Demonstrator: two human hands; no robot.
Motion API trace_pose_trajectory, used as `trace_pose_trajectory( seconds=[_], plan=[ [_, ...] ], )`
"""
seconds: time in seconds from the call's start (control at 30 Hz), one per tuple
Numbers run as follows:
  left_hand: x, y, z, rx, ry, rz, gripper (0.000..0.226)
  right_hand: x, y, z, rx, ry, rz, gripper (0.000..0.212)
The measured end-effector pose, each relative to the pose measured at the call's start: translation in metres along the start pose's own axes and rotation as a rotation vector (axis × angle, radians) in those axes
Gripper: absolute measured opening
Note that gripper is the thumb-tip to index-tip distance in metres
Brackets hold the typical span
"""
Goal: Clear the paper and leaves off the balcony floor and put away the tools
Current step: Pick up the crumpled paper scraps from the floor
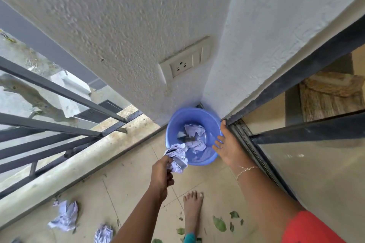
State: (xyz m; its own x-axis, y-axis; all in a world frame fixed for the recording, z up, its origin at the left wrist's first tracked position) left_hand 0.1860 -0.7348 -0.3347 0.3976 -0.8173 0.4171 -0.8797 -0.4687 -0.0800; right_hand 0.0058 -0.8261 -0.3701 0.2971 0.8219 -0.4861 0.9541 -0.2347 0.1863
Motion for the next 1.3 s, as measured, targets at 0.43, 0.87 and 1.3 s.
trace_pose_trajectory(
  seconds=[0.43,0.87,1.3],
  plan=[
    [0.030,0.056,0.030,-0.218,-0.057,0.033,0.063,0.023,-0.039,-0.003,0.019,-0.012,0.029,0.053],
    [-0.023,-0.013,-0.034,0.032,0.545,1.097,0.066,0.044,-0.038,-0.101,0.044,-0.356,-0.637,0.022],
    [-0.155,-0.122,-0.248,0.317,0.679,1.270,0.110,0.096,-0.043,-0.342,-0.147,-0.819,-1.696,0.047]
  ],
)
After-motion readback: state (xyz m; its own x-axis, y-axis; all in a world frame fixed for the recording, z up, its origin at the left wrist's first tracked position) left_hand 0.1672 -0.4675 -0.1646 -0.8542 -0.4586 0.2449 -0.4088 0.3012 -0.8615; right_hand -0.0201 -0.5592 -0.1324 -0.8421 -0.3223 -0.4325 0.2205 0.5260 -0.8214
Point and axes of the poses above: each hand's wrist, its own z-axis towards the middle knuckle, its own y-axis out of the palm, x = y × z, the point moved 2 cm from there along z, towards the middle knuckle
